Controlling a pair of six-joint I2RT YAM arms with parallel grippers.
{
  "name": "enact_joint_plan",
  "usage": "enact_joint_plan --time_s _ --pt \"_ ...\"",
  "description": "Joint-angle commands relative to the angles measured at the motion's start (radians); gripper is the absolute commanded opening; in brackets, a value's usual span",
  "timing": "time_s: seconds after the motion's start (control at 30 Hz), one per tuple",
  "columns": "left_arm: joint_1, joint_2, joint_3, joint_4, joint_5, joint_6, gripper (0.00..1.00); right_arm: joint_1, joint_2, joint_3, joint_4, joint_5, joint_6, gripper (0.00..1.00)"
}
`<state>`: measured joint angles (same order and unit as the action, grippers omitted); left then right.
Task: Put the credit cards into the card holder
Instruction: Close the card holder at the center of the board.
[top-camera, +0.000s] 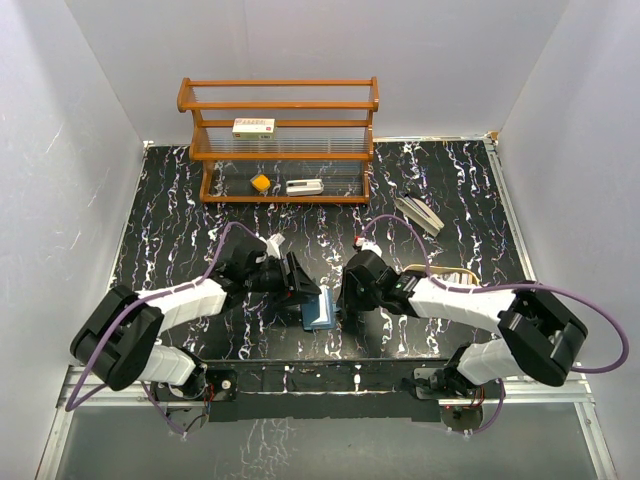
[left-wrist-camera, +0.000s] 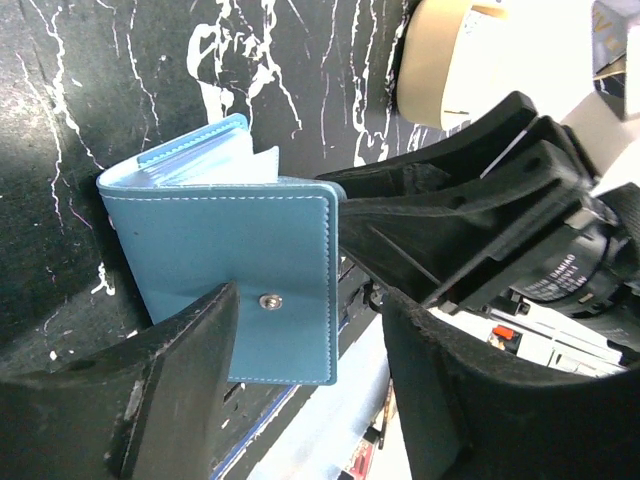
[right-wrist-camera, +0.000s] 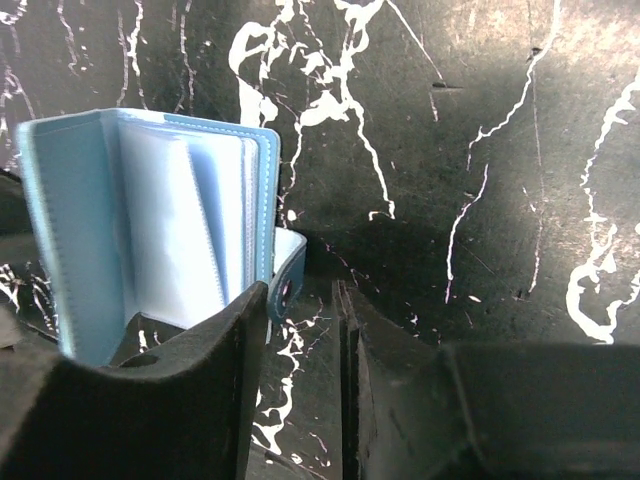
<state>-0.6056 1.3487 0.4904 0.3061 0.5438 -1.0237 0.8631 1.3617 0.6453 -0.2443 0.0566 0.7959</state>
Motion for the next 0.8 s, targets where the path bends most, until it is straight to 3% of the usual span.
enact_joint_plan --time_s 0.0,0.1,0.3,0.43,0.77 --pt "-0.006 0.010 0.045 -0.002 0.033 0.023 0.54 0.004 -0.058 0.013 0.034 0.001 0.014 0.31" --pt "-0.006 0.009 0.060 -0.037 0.012 0.043 0.52 0.004 -0.072 0.005 0.043 -0.004 0.023 0.32" --pt "-0.006 0.013 0.086 -0.123 -0.026 0.091 0.34 0.004 -0.091 0.000 0.050 -0.003 0.035 0.32" --pt "-0.006 0.015 0.085 -0.137 -0.043 0.102 0.24 0.004 -0.105 -0.009 0.055 -0.003 0.043 0.38" --pt "-0.006 0.084 0.081 -0.130 -0.036 0.119 0.13 0.003 -0.124 -0.047 0.106 -0.017 0.063 0.38"
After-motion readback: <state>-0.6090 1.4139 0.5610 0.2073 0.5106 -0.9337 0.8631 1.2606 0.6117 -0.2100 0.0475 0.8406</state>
